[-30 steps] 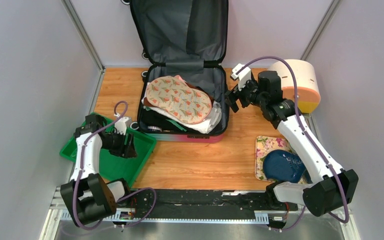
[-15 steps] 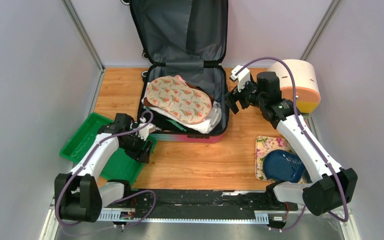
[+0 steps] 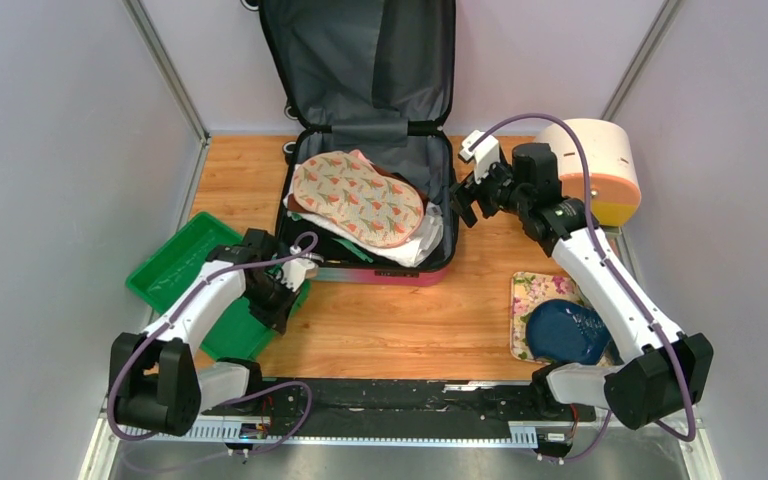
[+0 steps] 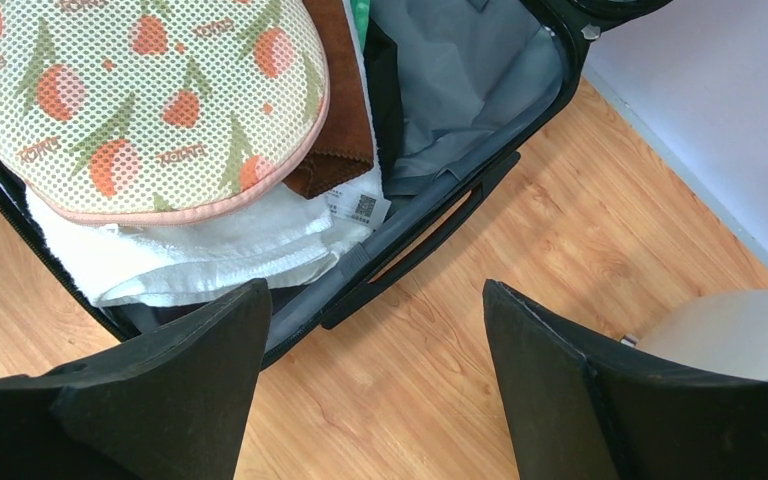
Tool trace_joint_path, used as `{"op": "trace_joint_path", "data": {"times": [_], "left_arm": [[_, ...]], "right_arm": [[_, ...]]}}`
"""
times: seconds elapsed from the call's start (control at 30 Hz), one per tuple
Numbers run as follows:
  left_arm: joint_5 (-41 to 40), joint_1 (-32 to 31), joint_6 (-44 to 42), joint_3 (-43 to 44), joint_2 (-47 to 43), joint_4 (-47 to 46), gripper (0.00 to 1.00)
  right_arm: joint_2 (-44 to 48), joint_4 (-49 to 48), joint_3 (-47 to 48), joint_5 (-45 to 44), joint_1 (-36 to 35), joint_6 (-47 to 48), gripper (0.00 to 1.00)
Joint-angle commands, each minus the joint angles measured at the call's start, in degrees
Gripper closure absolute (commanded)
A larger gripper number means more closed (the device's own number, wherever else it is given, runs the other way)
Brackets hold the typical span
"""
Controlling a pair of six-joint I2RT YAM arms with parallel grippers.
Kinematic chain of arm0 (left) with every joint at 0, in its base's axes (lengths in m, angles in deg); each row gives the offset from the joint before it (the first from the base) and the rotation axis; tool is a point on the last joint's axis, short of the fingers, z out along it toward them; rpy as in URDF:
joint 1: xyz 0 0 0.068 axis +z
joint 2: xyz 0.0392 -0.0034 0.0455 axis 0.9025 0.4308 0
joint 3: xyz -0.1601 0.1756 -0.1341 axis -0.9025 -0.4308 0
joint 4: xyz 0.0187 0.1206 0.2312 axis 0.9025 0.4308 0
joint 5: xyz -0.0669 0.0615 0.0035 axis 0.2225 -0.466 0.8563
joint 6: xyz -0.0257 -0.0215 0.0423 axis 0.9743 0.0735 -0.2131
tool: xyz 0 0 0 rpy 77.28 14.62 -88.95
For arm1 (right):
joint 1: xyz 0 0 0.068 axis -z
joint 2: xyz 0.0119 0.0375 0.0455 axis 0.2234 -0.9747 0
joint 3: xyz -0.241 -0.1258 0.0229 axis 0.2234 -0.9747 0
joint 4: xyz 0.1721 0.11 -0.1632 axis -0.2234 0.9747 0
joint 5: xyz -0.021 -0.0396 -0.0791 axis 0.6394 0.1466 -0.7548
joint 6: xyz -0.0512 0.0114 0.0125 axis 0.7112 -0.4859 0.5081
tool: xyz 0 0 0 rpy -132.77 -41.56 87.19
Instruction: Open, take out, and arrange the luggage
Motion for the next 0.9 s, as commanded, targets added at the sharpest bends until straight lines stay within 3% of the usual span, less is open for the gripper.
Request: {"op": "trace_joint_path", "data": {"times": [0.0, 0.1, 0.23, 0.33, 0.43, 0.57, 0.7, 0.87], "left_arm": [[-4.33, -0.29, -21.36, 6.60, -4.87, 4.48, 1.00], [-7.14, -0.20, -31.63, 4.24, -9.69, 5.46, 1.00], [-8.12, 2.42, -49.63, -5.06, -17.61, 1.87, 1.00], [-6.89, 4.89, -55.03, -7.19, -18.94, -0.33, 1.00], [-4.26, 6.74, -56.27, -5.98, -16.83, -1.13, 1.00], [-3.19, 6.92, -55.05, -5.44, -15.07, -3.67, 1.00], [-3.90, 7.01, -54.52, -7.28, -15.42, -7.88, 1.00], [-5.48, 7.44, -56.71, -11.41, -16.39, -11.32, 1.00]], "right_arm": [[-0.96, -1.76, -0.06, 0.50, -0.12, -1.31, 0.17], [-1.67, -1.41, 0.12, 1.20, -0.12, -1.93, 0.18], [-2.11, -0.27, -0.23, 2.08, -0.21, -2.11, 0.18], [-3.07, 0.88, -0.76, 2.52, -0.21, -2.10, 0.19], [-5.26, -1.83, -2.25, -0.81, -0.38, -3.85, 0.23], [-11.32, -7.72, -0.59, -15.54, -0.30, -7.81, 0.28], [-20.37, -8.79, 9.83, -22.87, 0.32, -10.89, 0.29], [-31.71, -7.65, 21.37, -24.64, 1.72, -13.09, 0.30]]}}
